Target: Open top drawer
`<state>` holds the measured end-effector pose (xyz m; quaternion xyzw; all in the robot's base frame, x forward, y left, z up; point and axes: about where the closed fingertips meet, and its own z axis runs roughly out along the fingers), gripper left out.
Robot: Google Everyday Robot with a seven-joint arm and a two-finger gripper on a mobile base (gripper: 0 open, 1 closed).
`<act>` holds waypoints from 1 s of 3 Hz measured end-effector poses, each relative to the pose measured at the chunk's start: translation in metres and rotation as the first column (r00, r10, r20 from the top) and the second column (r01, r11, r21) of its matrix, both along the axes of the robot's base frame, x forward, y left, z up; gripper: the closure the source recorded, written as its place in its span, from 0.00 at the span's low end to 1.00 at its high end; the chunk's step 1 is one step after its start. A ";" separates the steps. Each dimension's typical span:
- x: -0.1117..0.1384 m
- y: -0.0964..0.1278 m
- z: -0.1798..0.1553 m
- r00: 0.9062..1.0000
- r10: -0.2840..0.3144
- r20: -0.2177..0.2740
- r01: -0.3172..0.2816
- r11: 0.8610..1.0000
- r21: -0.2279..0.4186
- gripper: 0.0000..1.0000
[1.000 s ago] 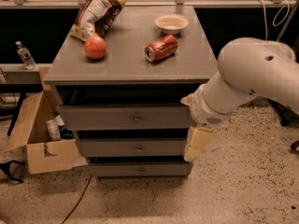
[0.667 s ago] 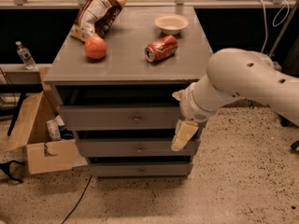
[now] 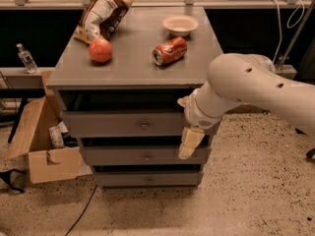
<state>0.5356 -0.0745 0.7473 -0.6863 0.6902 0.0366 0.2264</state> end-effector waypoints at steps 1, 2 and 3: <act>0.017 0.002 -0.018 0.999 0.032 0.009 -0.031 0.997 -0.064 0.00; 0.035 0.003 -0.037 0.999 0.043 0.025 -0.039 0.990 -0.132 0.00; 0.057 0.001 -0.050 0.997 0.043 0.061 -0.031 0.982 -0.188 0.00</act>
Offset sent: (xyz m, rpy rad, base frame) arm 0.0610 0.0007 -0.0591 -0.2272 -0.0584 0.0496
